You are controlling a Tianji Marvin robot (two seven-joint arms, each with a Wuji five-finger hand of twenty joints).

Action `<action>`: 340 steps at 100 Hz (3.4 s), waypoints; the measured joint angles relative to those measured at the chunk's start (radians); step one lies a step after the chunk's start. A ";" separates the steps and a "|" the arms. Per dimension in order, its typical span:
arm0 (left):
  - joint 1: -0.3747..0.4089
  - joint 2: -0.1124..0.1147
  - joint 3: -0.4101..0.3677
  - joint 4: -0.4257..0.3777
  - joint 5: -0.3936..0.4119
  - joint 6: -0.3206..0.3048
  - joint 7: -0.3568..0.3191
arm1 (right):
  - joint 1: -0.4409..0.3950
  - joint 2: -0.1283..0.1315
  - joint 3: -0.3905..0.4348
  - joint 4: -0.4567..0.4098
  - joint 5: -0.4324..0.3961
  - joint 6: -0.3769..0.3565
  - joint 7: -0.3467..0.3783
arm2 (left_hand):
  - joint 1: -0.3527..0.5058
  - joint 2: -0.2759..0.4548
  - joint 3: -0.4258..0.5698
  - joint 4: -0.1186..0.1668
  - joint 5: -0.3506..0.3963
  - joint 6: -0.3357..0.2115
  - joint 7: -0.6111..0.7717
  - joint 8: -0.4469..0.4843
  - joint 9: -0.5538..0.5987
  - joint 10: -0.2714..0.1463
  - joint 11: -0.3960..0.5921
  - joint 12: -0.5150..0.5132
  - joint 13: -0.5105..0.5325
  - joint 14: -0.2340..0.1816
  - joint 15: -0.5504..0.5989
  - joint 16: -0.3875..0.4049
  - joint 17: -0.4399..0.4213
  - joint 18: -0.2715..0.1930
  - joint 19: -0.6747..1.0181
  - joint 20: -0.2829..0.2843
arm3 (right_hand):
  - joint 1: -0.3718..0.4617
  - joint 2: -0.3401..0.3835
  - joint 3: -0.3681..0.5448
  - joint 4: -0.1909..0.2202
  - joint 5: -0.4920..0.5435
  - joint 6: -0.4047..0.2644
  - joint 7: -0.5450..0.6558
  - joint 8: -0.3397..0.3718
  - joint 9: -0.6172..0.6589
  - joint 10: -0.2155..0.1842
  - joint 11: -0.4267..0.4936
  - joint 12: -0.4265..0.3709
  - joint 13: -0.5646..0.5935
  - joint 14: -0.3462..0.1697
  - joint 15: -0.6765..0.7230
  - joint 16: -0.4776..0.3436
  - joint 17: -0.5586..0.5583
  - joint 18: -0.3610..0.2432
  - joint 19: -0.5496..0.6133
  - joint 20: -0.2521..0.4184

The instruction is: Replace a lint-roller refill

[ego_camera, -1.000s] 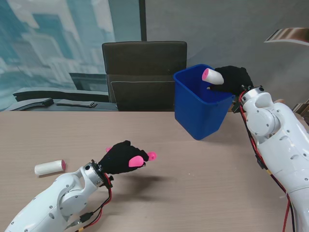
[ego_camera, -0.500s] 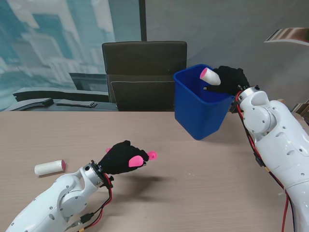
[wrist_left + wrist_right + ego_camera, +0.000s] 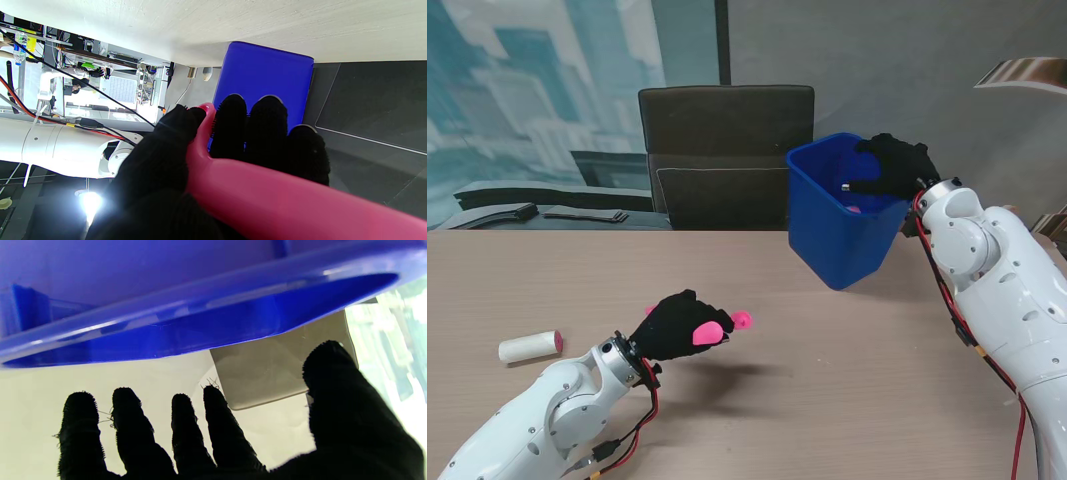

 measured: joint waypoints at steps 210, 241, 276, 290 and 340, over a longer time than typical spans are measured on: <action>0.126 -0.109 0.050 -0.296 -1.030 0.318 -0.187 | -0.378 -0.095 -0.393 -0.161 0.920 -0.288 0.029 | 0.122 0.193 -0.288 0.002 -0.158 -0.072 0.127 0.056 -0.125 -0.041 0.057 0.000 -0.109 0.008 -0.061 -0.002 -0.136 -0.013 -0.061 0.000 | -0.006 -0.330 0.341 -0.030 -0.004 -0.126 0.114 0.010 0.139 -0.040 -0.028 0.000 0.197 0.015 -0.038 -0.014 0.148 0.007 -0.055 -0.069; 0.127 -0.114 0.067 -0.311 -1.086 0.341 -0.191 | -0.380 -0.116 -0.417 -0.158 0.983 -0.312 0.000 | 0.123 0.193 -0.288 0.002 -0.159 -0.073 0.129 0.056 -0.135 -0.049 0.061 0.000 -0.115 0.002 -0.061 -0.002 -0.156 -0.033 -0.064 0.000 | 0.026 -0.330 0.393 -0.030 0.054 -0.106 0.167 0.014 0.251 -0.075 -0.005 -0.012 0.288 0.015 -0.029 -0.024 0.217 0.007 0.007 -0.076; 0.127 -0.118 0.075 -0.319 -1.111 0.351 -0.190 | -0.391 -0.127 -0.437 -0.156 1.028 -0.339 -0.021 | 0.123 0.204 -0.289 0.002 -0.170 -0.073 0.132 0.056 -0.142 -0.050 0.063 0.000 -0.115 -0.008 -0.061 -0.002 -0.145 -0.048 -0.064 0.000 | 0.187 -0.309 0.433 -0.030 0.240 -0.099 0.284 0.040 0.499 -0.075 0.048 -0.013 0.508 0.038 0.040 -0.009 0.366 0.008 0.130 -0.086; 0.127 -0.119 0.077 -0.324 -1.121 0.356 -0.192 | -0.398 -0.132 -0.444 -0.158 1.036 -0.352 -0.036 | 0.123 0.204 -0.289 0.002 -0.170 -0.073 0.136 0.056 -0.142 -0.050 0.064 0.000 -0.115 -0.009 -0.061 -0.002 -0.143 -0.048 -0.064 0.000 | 0.273 -0.245 0.388 -0.070 0.274 -0.114 0.473 -0.072 0.570 -0.077 0.053 -0.013 0.577 0.038 0.075 0.022 0.406 0.009 0.171 -0.083; 0.127 -0.122 0.076 -0.333 -1.113 0.369 -0.198 | -0.430 -0.137 -0.419 -0.186 1.044 -0.342 -0.036 | 0.135 0.204 -0.290 0.002 -0.175 -0.075 0.137 0.056 -0.143 -0.053 0.064 0.000 -0.115 -0.025 -0.061 -0.002 -0.133 -0.069 -0.073 0.000 | 0.283 -0.035 0.189 -0.090 0.286 -0.130 0.645 -0.192 0.646 -0.073 0.069 -0.002 0.616 0.038 0.135 0.053 0.438 0.009 0.212 -0.040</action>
